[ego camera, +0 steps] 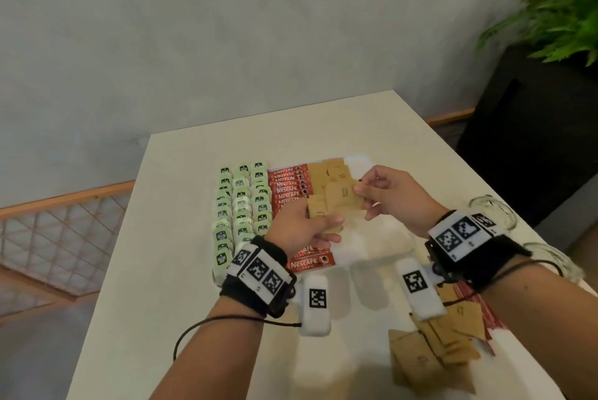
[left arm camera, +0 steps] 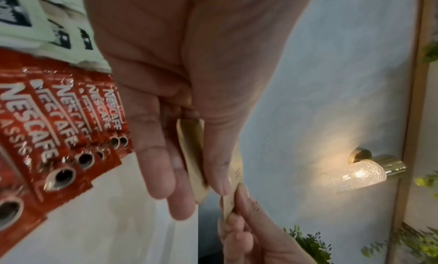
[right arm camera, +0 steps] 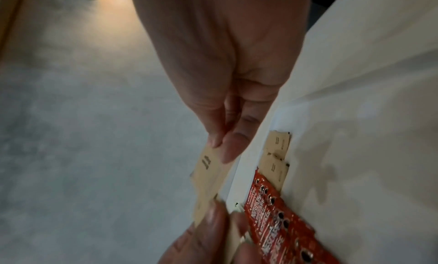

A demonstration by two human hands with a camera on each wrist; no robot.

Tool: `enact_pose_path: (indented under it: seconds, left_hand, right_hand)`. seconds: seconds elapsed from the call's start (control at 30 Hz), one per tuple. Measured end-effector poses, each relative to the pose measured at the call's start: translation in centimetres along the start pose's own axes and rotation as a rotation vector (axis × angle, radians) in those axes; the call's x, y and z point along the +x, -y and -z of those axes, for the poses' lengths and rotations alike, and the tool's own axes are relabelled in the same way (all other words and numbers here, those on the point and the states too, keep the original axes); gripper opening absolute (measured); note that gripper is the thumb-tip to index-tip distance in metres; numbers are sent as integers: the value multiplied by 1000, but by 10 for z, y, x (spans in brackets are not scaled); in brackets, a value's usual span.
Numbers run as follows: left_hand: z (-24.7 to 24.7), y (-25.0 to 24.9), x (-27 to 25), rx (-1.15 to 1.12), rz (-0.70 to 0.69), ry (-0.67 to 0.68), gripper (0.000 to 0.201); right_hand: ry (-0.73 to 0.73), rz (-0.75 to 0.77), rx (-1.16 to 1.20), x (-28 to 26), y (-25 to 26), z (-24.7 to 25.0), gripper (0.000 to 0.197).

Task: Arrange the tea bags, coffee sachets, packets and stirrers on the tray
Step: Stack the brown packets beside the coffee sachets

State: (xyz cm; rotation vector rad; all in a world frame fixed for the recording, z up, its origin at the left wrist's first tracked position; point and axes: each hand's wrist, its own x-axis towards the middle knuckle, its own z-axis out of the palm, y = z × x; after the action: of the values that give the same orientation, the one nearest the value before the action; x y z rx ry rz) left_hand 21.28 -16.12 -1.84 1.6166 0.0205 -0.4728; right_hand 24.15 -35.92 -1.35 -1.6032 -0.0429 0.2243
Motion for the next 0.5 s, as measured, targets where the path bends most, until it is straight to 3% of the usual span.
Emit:
enact_pose_path:
  seconds: [0.27, 0.5]
  left_hand:
    - [-19, 7, -5, -147, -26, -209, 27]
    - [-9, 10, 2, -4, -48, -244, 16]
  right_hand:
    - [-59, -94, 167, -21, -7, -17, 12]
    - [-5, -114, -54, -17, -18, -16, 17]
